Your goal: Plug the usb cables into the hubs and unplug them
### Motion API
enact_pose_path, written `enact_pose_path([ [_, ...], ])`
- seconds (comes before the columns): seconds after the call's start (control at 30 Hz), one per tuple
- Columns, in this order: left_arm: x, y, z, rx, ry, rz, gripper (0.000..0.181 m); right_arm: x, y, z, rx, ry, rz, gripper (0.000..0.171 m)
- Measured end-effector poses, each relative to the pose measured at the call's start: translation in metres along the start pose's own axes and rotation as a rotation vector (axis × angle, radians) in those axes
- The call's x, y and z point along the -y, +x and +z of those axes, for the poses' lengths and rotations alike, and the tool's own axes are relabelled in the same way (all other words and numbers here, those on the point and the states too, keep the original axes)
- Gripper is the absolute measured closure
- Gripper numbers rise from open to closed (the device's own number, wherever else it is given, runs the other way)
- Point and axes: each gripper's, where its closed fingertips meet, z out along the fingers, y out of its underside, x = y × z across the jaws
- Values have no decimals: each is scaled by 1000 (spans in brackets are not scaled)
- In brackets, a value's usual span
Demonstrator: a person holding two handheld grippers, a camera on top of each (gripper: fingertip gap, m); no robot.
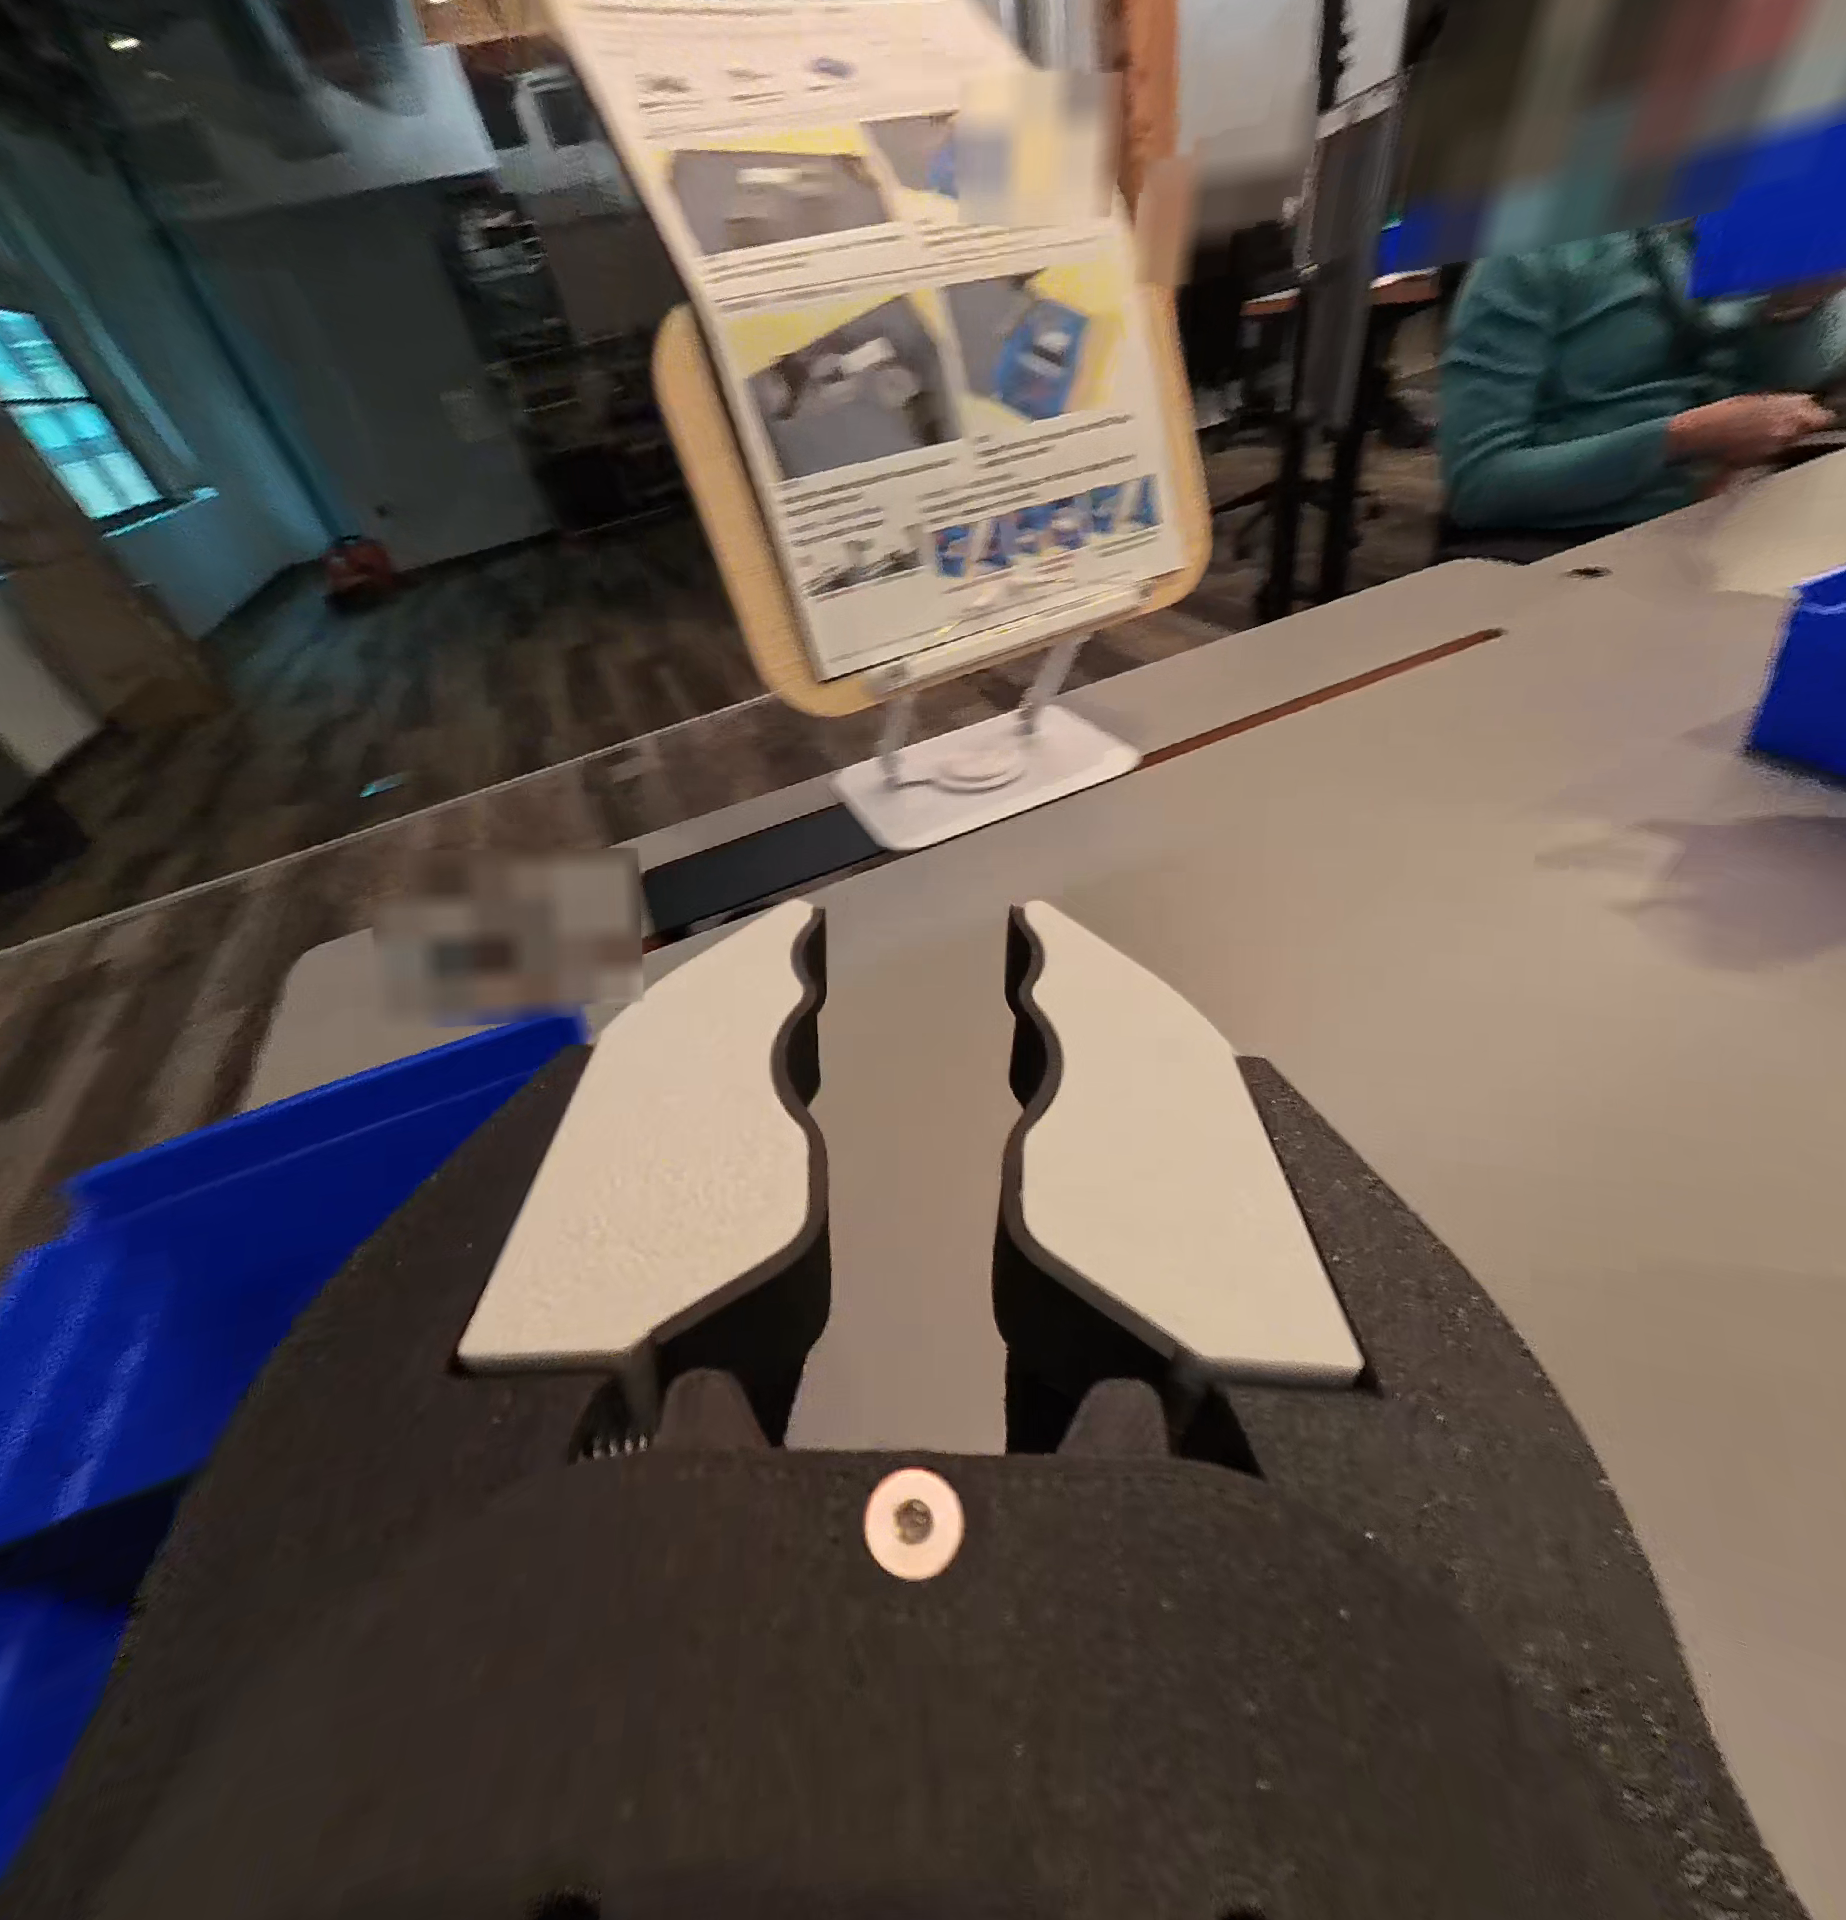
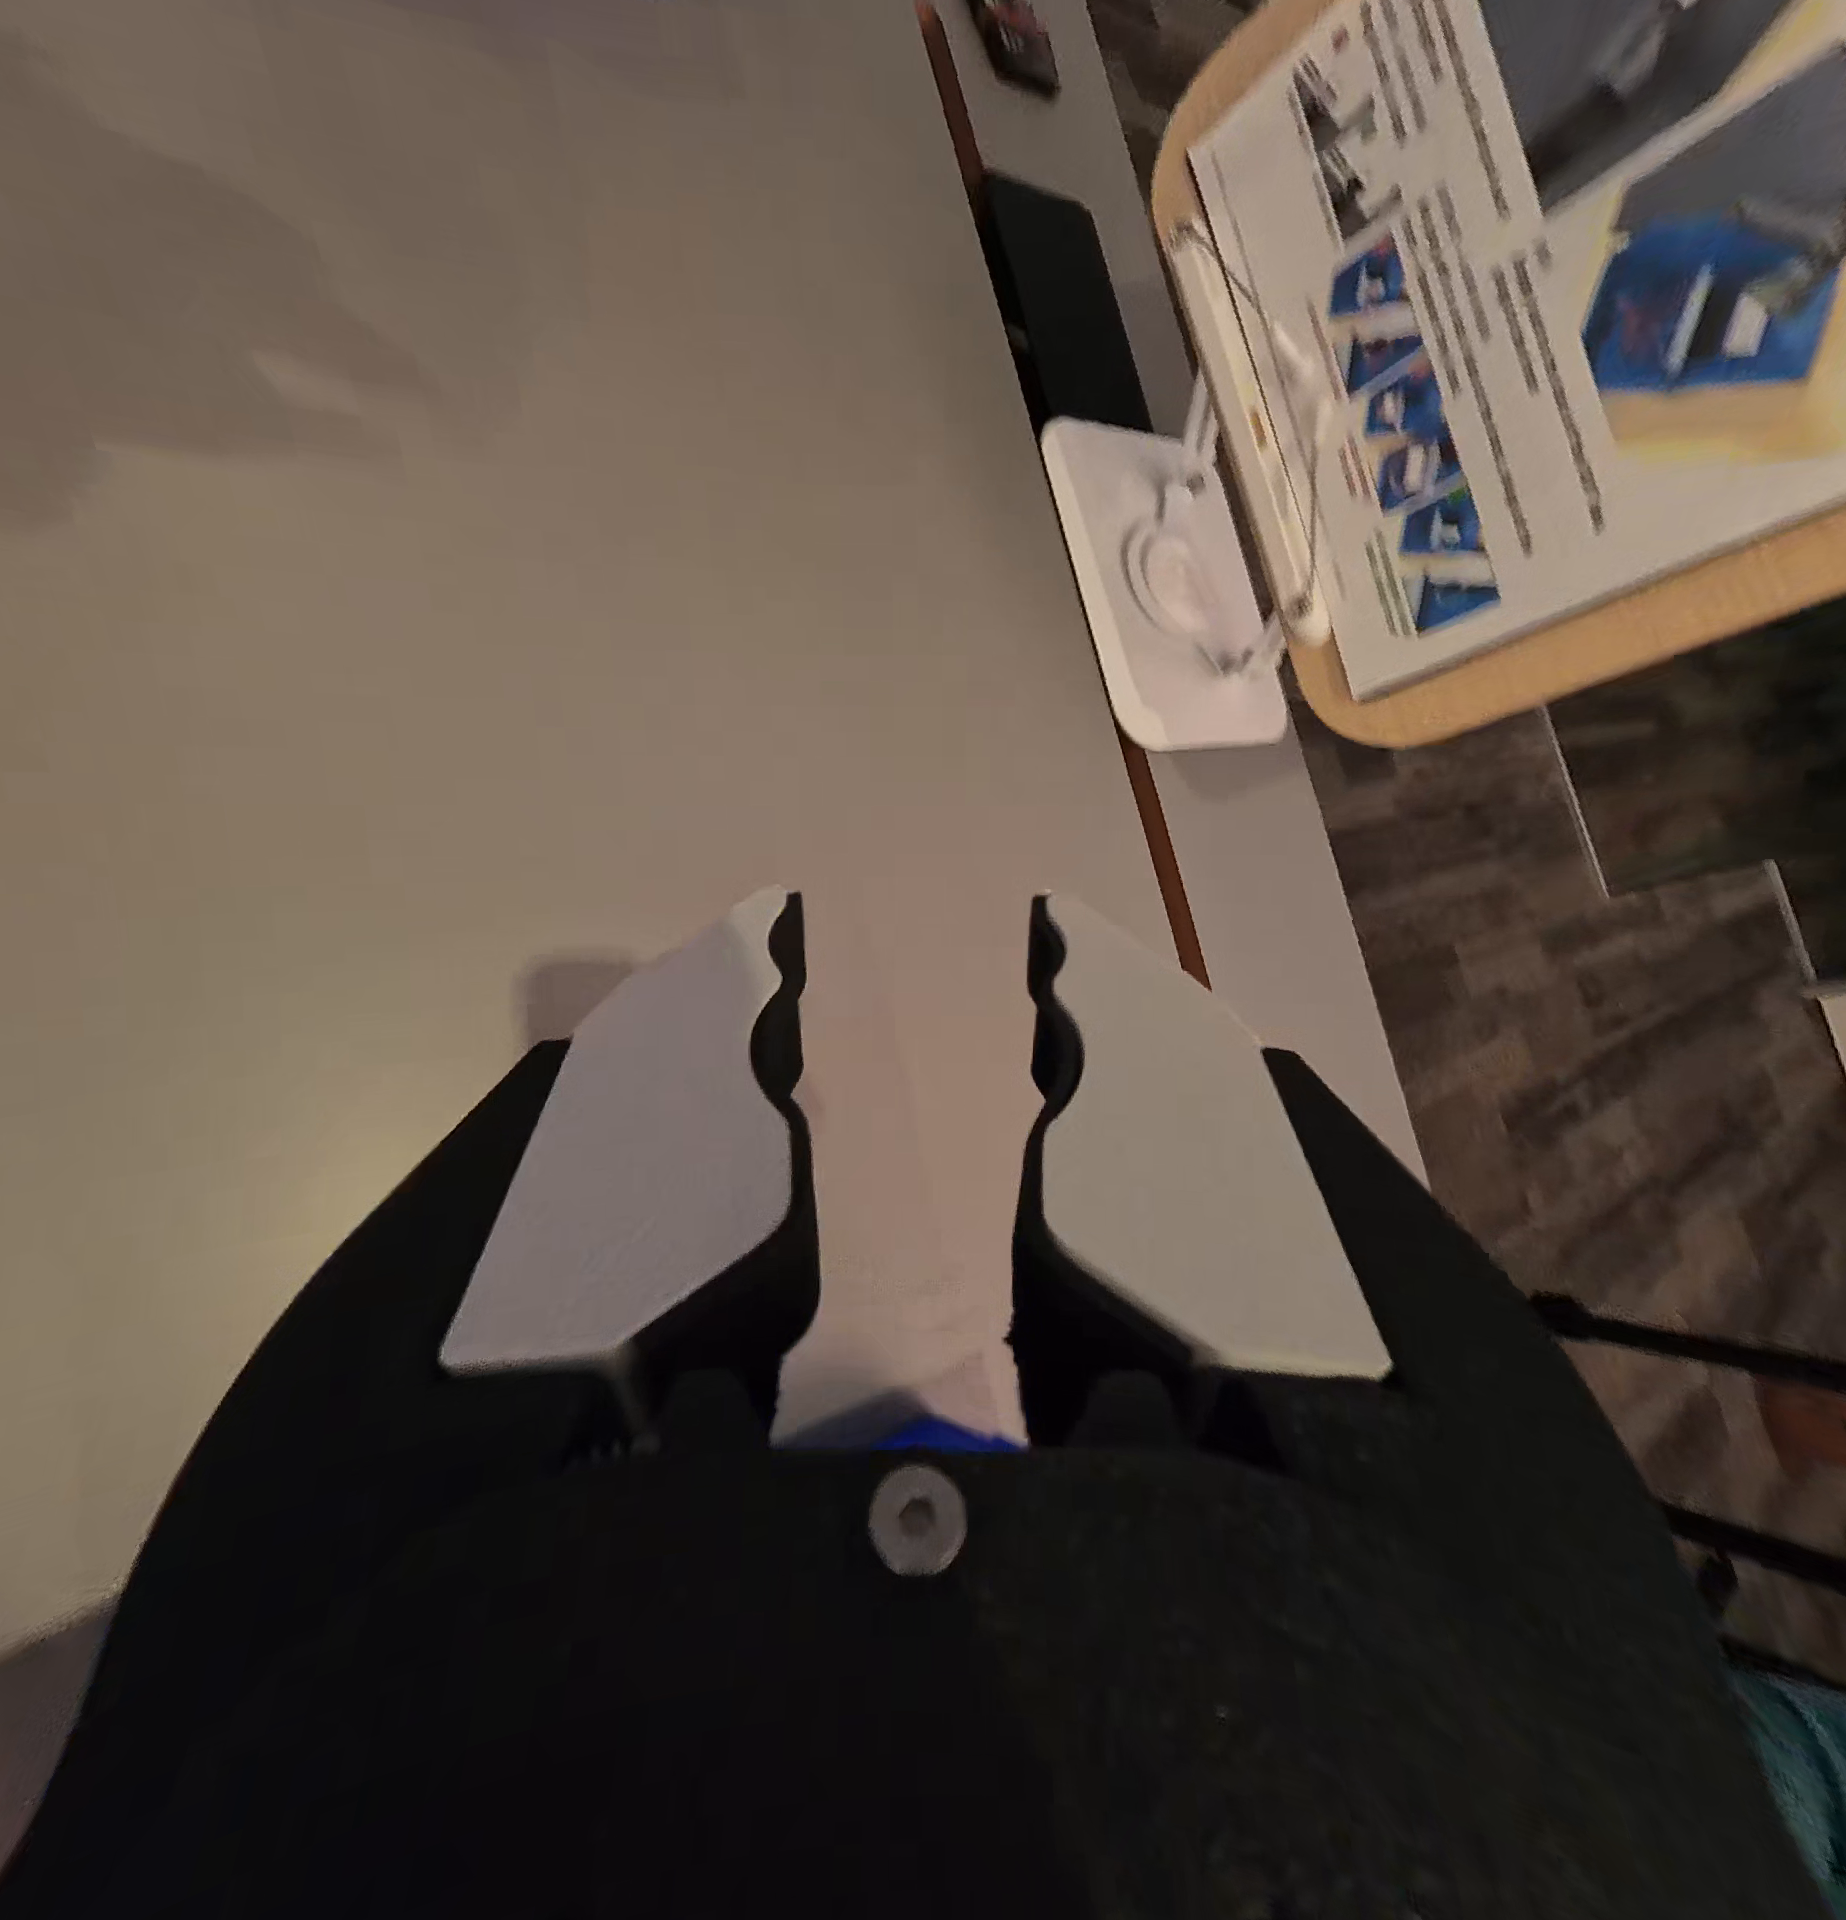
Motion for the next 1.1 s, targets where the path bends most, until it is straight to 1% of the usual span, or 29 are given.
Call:
enact_pose_path([
  [0.1,-11,-56,-24,90,-59,4,148,34,-7,27,48,39,0,131],
  [0.2,-24,-101,-40,132,-121,4,149,59,-11,52,85,55,1,131],
  [0.3,-44,-134,-43,133,-214,7,148,78,-15,76,115,51,-5,131],
  [0.37,-59,-148,-39,108,-274,1,147,88,-18,90,130,41,-16,131],
  [0.43,-72,-158,-31,73,-331,13,147,95,-22,101,147,34,-25,131],
  [0.5,-86,-164,-20,5,-397,64,147,102,-24,110,162,30,-29,131],
  [0.57,-101,-167,-7,-105,-456,172,148,107,-25,117,173,32,-29,131],
  [0.67,-120,-174,17,-265,-487,367,154,112,-24,125,192,43,-11,131],
  [0.7,-127,-180,27,-286,-507,411,154,113,-24,127,199,47,-2,131],
  [0.77,-146,-186,43,-372,-575,454,154,114,-24,131,211,57,18,131],
  [0.87,-180,-200,61,-461,-722,528,153,108,-22,137,221,46,55,131],
  [0.93,-200,-206,72,-508,-784,597,153,102,-21,141,221,32,79,132],
  [1.1,-228,-211,98,-581,-768,790,156,88,-18,146,221,15,143,132],
])
